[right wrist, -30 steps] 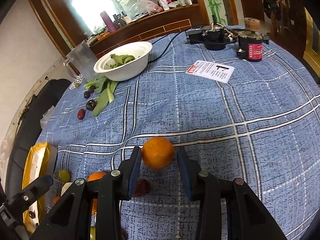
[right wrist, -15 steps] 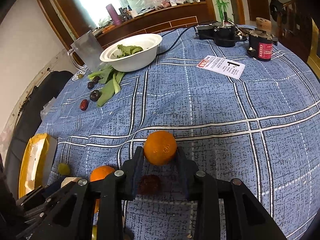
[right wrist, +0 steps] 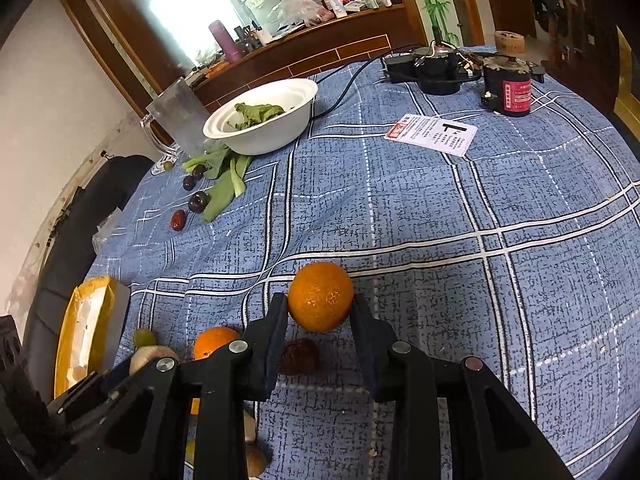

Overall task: Organize fruits
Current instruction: 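Carry the tangerine into the tray with the right tool while the left places the beige chunk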

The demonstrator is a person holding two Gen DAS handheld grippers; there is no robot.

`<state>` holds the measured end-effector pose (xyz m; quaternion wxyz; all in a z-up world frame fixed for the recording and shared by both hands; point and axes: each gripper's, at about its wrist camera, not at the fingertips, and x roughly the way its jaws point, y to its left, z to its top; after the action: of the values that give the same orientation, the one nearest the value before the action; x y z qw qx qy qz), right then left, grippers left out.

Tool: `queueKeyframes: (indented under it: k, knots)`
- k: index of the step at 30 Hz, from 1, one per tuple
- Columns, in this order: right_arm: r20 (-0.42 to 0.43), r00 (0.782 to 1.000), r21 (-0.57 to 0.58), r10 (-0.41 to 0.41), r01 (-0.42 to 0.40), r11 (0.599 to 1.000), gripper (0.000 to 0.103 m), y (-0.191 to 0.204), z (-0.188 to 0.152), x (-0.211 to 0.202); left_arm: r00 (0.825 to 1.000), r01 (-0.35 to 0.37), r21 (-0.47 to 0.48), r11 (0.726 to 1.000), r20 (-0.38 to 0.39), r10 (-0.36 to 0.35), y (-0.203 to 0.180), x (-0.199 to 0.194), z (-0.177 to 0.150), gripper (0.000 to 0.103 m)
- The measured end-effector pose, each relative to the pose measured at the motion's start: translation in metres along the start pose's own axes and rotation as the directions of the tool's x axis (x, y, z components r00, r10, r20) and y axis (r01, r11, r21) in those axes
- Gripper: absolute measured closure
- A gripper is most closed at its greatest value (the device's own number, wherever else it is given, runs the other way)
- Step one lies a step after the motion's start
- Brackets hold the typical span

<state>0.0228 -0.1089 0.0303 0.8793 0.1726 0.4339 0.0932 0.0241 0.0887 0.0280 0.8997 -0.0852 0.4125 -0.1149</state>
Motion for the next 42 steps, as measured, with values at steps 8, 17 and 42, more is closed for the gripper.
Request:
queueKeyframes:
  k: [8,17,42]
  knots:
    - [0.022,0.999,0.0,0.032,-0.032,1.0,0.069,0.021,-0.022,-0.045,0.997,0.069,-0.042,0.997,0.049,-0.067,0.006,-0.013,0.004,0.072]
    - [0.015,0.996,-0.137,0.09,-0.087,0.987,0.068,0.088,-0.068,-0.093,0.987,0.124,-0.148,0.981,0.122,-0.106,0.053,-0.102,-0.025,0.072]
    - [-0.196,0.978,-0.438,0.077,-0.157,0.885,0.067,0.301,-0.126,0.029,0.965,-0.21,-0.38,0.901,0.069,0.254,0.198,-0.151,-0.089,0.071]
